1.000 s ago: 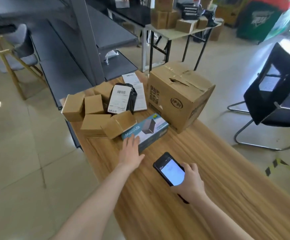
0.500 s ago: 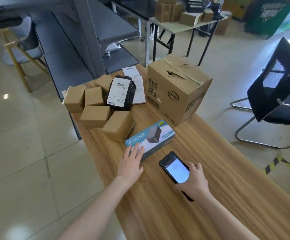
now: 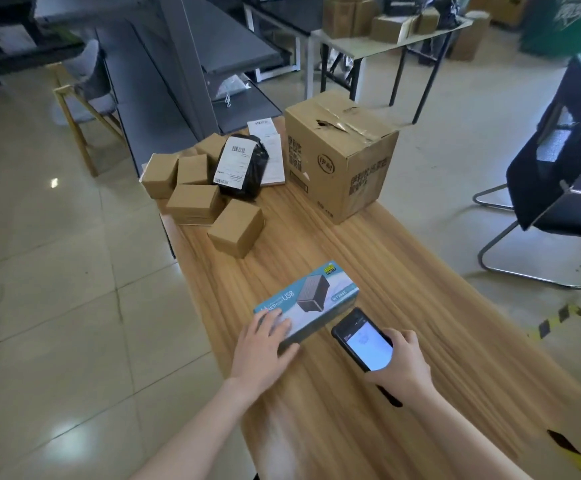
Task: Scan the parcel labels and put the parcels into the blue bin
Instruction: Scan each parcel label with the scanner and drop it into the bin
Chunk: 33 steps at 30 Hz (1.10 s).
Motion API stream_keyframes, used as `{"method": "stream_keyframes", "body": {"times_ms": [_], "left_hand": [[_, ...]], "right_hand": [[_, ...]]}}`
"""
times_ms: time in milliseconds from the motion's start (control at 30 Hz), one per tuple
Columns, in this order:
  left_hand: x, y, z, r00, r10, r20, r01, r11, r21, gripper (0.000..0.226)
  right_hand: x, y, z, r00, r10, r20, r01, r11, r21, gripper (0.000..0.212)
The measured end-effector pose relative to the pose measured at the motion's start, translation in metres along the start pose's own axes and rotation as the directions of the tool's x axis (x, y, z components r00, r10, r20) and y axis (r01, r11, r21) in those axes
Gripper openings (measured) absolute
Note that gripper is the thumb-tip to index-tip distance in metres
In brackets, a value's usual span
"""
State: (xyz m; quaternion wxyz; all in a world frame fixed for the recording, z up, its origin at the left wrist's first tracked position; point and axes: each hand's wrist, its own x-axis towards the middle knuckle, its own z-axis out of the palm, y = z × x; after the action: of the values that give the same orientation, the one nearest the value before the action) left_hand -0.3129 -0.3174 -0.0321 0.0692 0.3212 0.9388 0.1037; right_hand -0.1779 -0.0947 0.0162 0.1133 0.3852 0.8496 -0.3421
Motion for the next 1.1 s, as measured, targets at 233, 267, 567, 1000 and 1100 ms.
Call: {"method": "stream_keyframes", "body": {"times_ms": [233,267,567,1000,1100], "left_hand": [[0.055,-0.019,-0.016,0.914,-0.264,0.31,0.353,0.892,-0.282,0.114],[0.06,-0.022,-0.016,0.9,-0.257,0.352,0.367,0.883,-0.293,0.114],[0.051,-0.002,-0.01,0.992,-0.106,0.069,0.123,0.935,-0.334,0.092],[0.042,-0.022,-0.007,0.987,0.149,0.056,-0.139,0.979,-0.148,0.092],[0.05,-0.025,-0.015,0.978,0.116,0.175,-0.074,0.97,-0.23,0.106]], "right_hand": [[-0.007,0.017,-0.008,0.999,0.032,-0.018,-0.031,0.999,0.044,0.095],[-0.007,0.018,-0.009,0.999,0.037,-0.02,-0.036,0.998,0.046,0.095],[-0.008,0.015,-0.008,0.997,0.049,-0.055,-0.047,0.998,0.044,0.097],[-0.027,0.024,-0.013,0.985,0.097,-0.141,-0.09,0.994,0.054,0.098],[-0.031,0.022,-0.011,0.982,0.111,-0.151,-0.104,0.993,0.053,0.097]]}}
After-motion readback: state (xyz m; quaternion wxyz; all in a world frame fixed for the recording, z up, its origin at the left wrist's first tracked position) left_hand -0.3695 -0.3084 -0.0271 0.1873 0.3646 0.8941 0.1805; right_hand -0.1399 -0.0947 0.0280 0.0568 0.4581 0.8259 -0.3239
